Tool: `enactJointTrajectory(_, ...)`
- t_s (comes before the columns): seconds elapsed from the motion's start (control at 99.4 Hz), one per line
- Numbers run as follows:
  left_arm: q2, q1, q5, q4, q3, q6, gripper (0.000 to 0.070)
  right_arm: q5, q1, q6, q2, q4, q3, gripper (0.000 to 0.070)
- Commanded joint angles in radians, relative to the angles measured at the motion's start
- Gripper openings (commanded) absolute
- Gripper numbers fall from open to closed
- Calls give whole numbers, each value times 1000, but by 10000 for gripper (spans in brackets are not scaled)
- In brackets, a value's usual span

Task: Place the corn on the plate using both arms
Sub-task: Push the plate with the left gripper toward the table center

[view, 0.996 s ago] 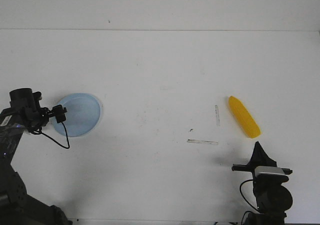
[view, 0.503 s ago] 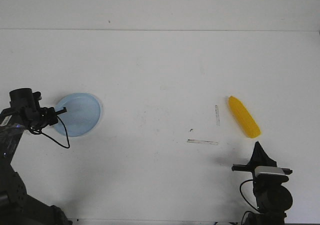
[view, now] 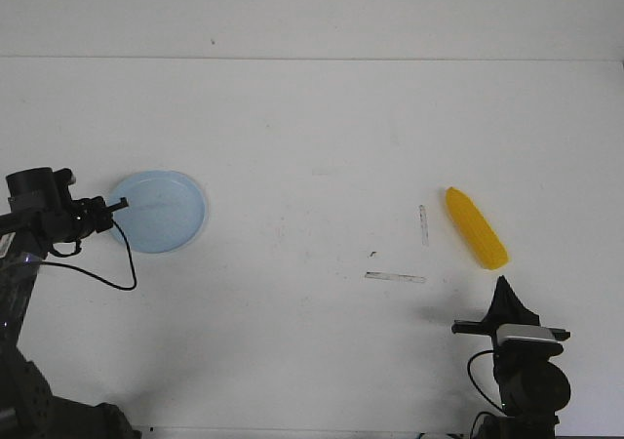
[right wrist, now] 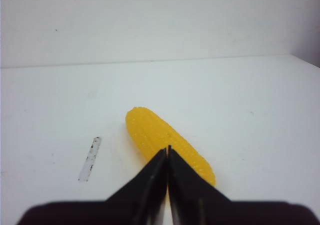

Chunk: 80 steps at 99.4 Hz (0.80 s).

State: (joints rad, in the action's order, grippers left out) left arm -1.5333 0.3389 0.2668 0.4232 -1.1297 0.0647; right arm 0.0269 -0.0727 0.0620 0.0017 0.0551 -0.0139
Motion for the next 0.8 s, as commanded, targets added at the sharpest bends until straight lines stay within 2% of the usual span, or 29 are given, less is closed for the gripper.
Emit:
enactJointTrajectory(0.0,26,-7,47,-23,-21,30,0,0,-1,16,-1,-10,1,7)
enactJointTrajectory(0.131,108,-52,127,-51,-21,34,0,0,-1,16,-1,-10,1,7)
enactJointTrajectory(0.251,175,-128,164,-57,-21,34,0,0,-1,16,-1,-10,1,7)
enactJointTrajectory(0.553,218,-388,166,-19,-21,19,0,-1,-1,16,-1,-10,1,7)
enactJointTrajectory(0.794,153,-559,157,49,-21,-62,0,-1,-1,16,0,-10,1,7)
